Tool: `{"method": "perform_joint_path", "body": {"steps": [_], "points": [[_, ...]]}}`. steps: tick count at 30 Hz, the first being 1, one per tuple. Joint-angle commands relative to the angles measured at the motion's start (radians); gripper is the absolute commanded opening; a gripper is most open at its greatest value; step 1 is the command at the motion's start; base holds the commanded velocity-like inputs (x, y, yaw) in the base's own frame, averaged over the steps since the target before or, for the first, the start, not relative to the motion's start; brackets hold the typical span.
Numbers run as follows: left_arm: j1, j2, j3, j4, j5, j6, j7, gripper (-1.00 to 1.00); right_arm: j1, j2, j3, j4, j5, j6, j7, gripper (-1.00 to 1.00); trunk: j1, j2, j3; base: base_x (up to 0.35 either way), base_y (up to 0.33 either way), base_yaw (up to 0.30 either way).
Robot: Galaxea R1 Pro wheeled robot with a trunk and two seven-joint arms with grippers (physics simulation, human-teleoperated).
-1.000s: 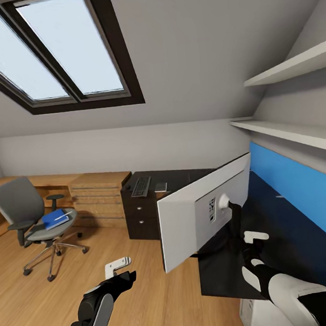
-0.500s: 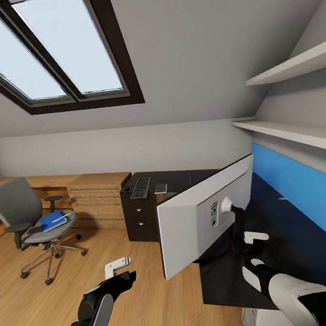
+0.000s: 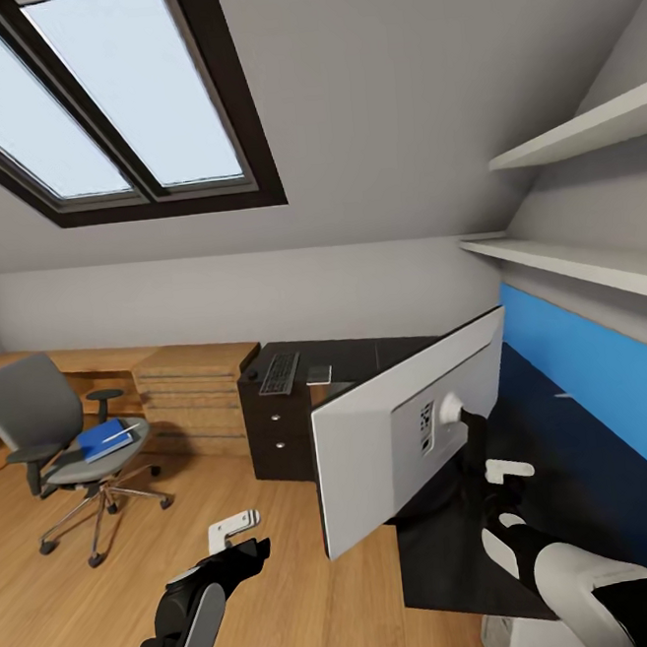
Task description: In the bedroom, organize the workspace by keeping the computer under the desk, ensuring the monitor is on the desk, placing the keyboard on the desk next to the monitor, placing the mouse on the desk next to the keyboard, moving the folder from the swivel chair onto the desk next to the mouse, stacking the notebook on top of the folder with the pen on top of the notebook, and positioning the swivel chair next to the desk.
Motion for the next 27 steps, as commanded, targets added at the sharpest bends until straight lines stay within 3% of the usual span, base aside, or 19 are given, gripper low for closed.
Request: {"method": "perform_joint_path", "body": {"steps": [1, 27], "points": [[-0.001, 0.000, -0.001, -0.001, 0.011, 0.002, 0.010, 1.00, -0.001, 0.000, 0.009, 0.001, -0.009, -0.003, -0.003, 1.00, 0.000, -0.001, -0.002, 0.156, 0.000, 0.000], [-0.001, -0.001, -0.001, -0.001, 0.011, 0.003, 0.010, 1.00, -0.001, 0.000, 0.009, 0.001, -0.009, -0.003, -0.002, 1.00, 0.000, -0.001, -0.002, 0.048, 0.000, 0.000]]}}
